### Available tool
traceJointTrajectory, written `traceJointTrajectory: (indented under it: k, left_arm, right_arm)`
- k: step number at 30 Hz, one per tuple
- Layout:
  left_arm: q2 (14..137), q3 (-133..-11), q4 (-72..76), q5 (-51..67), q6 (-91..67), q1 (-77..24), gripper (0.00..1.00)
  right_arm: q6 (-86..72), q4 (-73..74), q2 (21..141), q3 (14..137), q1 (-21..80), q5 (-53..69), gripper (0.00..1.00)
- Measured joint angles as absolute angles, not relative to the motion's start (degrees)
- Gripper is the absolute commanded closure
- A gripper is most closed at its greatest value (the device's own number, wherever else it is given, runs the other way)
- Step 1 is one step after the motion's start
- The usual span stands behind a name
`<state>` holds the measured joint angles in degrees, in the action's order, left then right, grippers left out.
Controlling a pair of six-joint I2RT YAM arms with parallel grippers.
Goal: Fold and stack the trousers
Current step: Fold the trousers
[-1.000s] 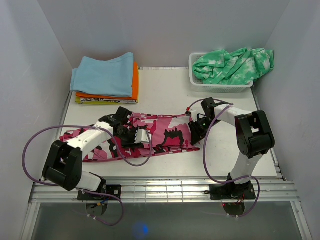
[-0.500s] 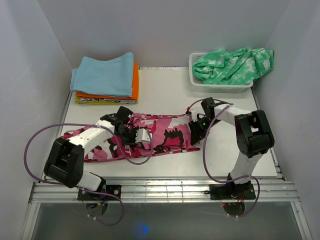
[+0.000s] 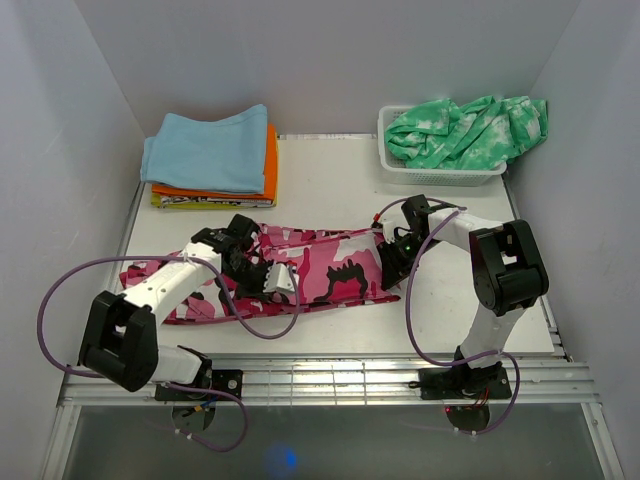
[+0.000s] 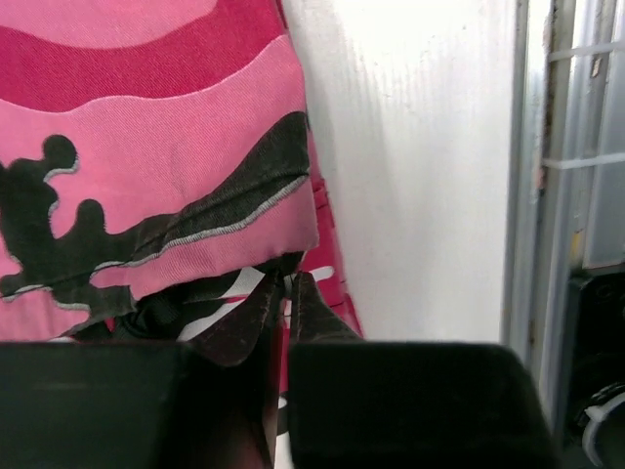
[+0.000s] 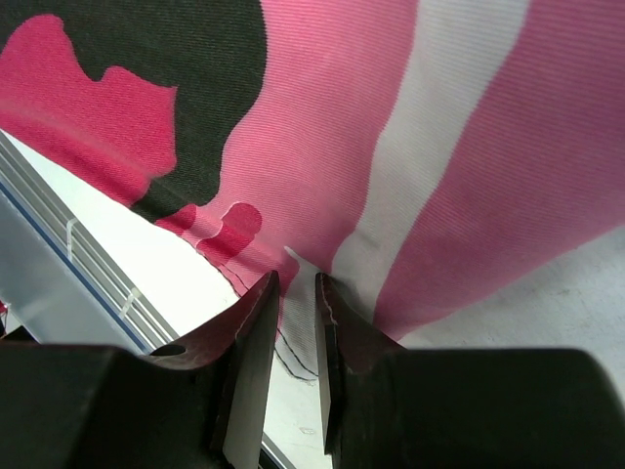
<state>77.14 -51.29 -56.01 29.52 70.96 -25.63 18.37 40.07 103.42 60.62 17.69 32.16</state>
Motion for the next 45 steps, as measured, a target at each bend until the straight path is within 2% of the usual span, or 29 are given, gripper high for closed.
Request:
traceJointTrajectory:
  k: [2,4,11,16,19,22,30,39,45]
  left_arm:
    - [77.3,-50.3,-56.2,29.5,71.4,-25.6,0.70]
    - [77.6,-49.8,-57.0,28.9,70.7,-25.7,0.64]
    - [76.5,-54.0,-59.2,28.9,65.2,-25.6,0.58]
    - [76.4,-61.9,-57.4,28.8,54.6,-22.0,0.53]
    - [80.7,-67.4,-55.3,27.2,46.1,-18.6,0.52]
    - [87.2,-71.5,-53.8,25.8,39.7,-17.3,0.39]
    - [99.3,-74.2,-53.3,23.3,26.3,-17.3,0.40]
    - [100.1,-74.3,-53.4,23.2,20.1,-17.3,0.44]
    - [100.1,-74.2,-54.0,23.3,17.7,-17.3,0.44]
  right_arm:
    - [18.4,40.1,103.4,60.6,17.7,32.1,0.72]
    - [18.4,40.1,103.4,60.6,17.7,32.1,0.72]
    - [18.7,40.4,103.4,60.9,17.7,32.1,0.72]
    - [19.1,40.5,103.4,61.0,17.8,32.1,0.72]
    - [19.3,40.5,103.4,61.0,17.8,32.1,0.72]
    - [19.6,40.5,103.3,61.0,17.8,32.1,0.72]
    - [20.2,40.5,101.3,61.0,17.8,31.5,0.67]
    - [21.6,40.5,99.4,61.0,17.8,30.6,0.64]
    - [22.1,40.5,99.4,61.0,17.8,29.9,0.64]
